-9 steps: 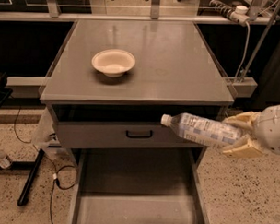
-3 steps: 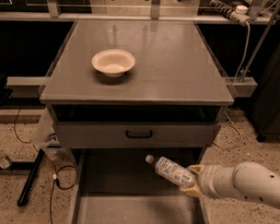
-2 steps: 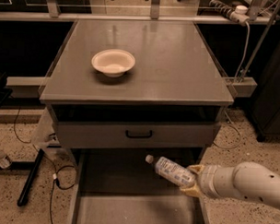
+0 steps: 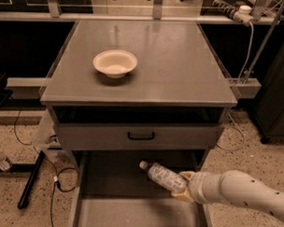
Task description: Place blue plastic bottle into middle drawer
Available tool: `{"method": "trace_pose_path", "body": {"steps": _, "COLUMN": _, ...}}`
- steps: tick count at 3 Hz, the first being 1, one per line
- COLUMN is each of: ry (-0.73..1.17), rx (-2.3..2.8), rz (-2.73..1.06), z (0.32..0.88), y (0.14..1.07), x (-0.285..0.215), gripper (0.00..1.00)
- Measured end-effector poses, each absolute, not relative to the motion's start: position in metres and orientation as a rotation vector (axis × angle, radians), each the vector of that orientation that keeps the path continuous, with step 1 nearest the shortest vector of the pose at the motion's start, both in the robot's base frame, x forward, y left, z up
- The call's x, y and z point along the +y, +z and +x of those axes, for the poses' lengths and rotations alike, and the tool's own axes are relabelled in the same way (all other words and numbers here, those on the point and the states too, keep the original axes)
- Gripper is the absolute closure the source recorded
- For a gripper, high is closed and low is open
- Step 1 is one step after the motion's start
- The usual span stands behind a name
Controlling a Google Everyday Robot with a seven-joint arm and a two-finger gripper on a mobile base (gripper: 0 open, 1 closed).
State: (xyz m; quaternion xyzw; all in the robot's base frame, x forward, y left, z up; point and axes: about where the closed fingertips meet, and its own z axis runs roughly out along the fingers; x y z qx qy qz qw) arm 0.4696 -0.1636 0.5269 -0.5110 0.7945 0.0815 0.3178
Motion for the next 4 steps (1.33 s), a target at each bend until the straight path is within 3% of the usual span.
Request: {"method": "trace_pose_path", "body": {"steps": 4, "ry": 0.443, "rx": 2.019, "rz": -1.293, "z": 0.492, "y": 0.384, "x": -0.135, "gripper": 1.0}}
